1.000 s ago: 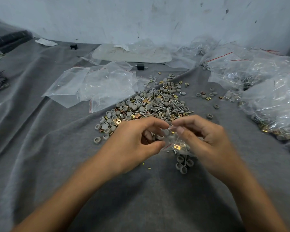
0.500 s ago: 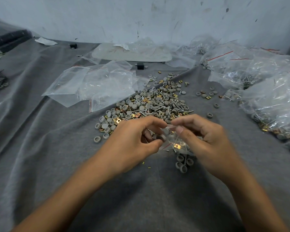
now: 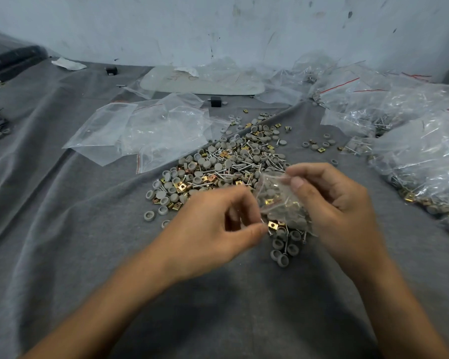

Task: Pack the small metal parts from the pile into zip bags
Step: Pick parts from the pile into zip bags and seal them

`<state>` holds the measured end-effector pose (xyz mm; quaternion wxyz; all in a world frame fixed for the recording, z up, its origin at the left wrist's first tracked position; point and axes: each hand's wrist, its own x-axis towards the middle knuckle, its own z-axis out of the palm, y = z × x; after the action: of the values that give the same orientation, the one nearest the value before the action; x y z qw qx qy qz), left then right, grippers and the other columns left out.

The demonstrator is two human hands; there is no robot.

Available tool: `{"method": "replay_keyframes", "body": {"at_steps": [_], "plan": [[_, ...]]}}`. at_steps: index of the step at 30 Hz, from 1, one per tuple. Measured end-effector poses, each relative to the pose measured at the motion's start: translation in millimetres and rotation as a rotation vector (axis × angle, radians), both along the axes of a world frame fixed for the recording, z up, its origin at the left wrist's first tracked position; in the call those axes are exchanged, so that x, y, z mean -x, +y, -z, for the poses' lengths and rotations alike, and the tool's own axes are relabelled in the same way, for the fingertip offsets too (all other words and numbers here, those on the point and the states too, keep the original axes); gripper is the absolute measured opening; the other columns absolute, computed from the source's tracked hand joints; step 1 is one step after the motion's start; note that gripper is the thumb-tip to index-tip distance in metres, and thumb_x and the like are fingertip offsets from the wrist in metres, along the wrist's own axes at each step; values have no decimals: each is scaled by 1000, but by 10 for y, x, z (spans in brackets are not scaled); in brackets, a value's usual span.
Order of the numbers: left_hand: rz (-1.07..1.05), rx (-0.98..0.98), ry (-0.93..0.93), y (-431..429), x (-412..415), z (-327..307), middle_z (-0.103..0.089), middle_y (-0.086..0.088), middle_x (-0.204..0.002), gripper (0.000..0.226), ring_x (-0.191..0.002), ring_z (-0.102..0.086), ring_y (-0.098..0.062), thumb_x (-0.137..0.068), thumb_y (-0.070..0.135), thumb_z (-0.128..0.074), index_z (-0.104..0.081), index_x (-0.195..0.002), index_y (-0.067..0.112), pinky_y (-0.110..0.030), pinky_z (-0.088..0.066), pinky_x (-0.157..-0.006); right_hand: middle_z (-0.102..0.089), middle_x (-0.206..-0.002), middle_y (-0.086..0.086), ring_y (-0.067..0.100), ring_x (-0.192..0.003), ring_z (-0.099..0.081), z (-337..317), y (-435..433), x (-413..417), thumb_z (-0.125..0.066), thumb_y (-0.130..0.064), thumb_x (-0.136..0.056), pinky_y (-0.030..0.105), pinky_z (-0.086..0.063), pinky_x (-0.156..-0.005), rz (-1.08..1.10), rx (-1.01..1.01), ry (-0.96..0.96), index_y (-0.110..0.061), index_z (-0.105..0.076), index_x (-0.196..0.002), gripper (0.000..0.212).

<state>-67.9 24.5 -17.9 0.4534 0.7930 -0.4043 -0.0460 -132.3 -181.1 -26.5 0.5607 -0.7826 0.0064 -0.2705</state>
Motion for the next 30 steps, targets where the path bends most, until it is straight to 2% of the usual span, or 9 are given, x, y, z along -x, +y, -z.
{"method": "replay_keyframes", "body": {"at_steps": [2,4,7,9,12,16,18,22,30], "plan": [[76,-182,-97,-55,87,61,-62,17,-83,14,-78,-60,-3,-89,40,-73,-63,-89,30,-15,-46,-67,-77,-99,-3,29,-85,-71,3,-26,-14,-64,-15,-100,39,-62,-74,41,-45,-35,-32,-73,-102,20],[91,-331,-187,-146,168,188,-61,16,-99,23,-92,-57,-1,-92,51,-65,-62,-103,30,-21,-48,-82,-77,-99,-2,26,-88,-72,-1,-49,-24,-63,-12,-100,32,-60,-76,68,-41,-56,-32,-73,-102,22],[-24,-433,-284,-292,254,343,-57,9,-117,50,-110,-53,-13,-89,68,-54,-55,-120,29,-35,-45,-98,-77,-99,-1,17,-89,-73,-12,-52,-22,-63,-11,-100,22,-60,-69,60,-64,-46,-32,-73,-102,23],[-89,-434,-336,-362,267,385,-56,8,-119,60,-111,-52,-14,-86,75,-50,-53,-122,28,-34,-44,-98,-77,-99,-1,16,-90,-74,-15,-44,-18,-62,-11,-100,22,-60,-69,46,-66,-47,-31,-73,-102,23],[-85,-431,-358,-391,253,388,-56,6,-118,58,-112,-53,-17,-89,70,-50,-52,-129,28,-36,-44,-97,-78,-99,-2,21,-90,-74,-17,-36,-15,-62,-10,-100,28,-61,-75,43,-44,-55,-29,-72,-103,21],[-45,-442,-357,-350,221,336,-58,3,-115,44,-111,-56,-21,-95,54,-54,-59,-131,27,-37,-46,-95,-77,-98,-1,39,-85,-66,-16,-28,-6,-62,-10,-100,17,-56,-59,40,-79,-36,-28,-73,-103,22],[-39,-457,-347,-326,208,318,-58,3,-114,38,-111,-56,-20,-97,49,-53,-60,-128,28,-37,-46,-94,-77,-98,-2,35,-85,-68,-20,-27,-2,-62,-10,-100,18,-57,-60,45,-71,-38,-28,-73,-103,21],[-45,-470,-303,-254,153,293,-59,7,-113,28,-107,-58,-17,-97,41,-52,-62,-121,30,-37,-50,-89,-78,-99,-5,23,-85,-72,-18,-29,1,-63,-11,-100,36,-59,-79,49,-46,-40,-26,-72,-104,18],[-49,-548,-330,-89,57,192,-60,7,-103,19,-94,-61,-17,-95,28,-51,-63,-110,27,-38,-51,-80,-78,-99,-5,13,-95,-74,-34,-16,9,-63,-11,-99,34,-61,-86,33,-42,-17,-25,-73,-105,17]]}}
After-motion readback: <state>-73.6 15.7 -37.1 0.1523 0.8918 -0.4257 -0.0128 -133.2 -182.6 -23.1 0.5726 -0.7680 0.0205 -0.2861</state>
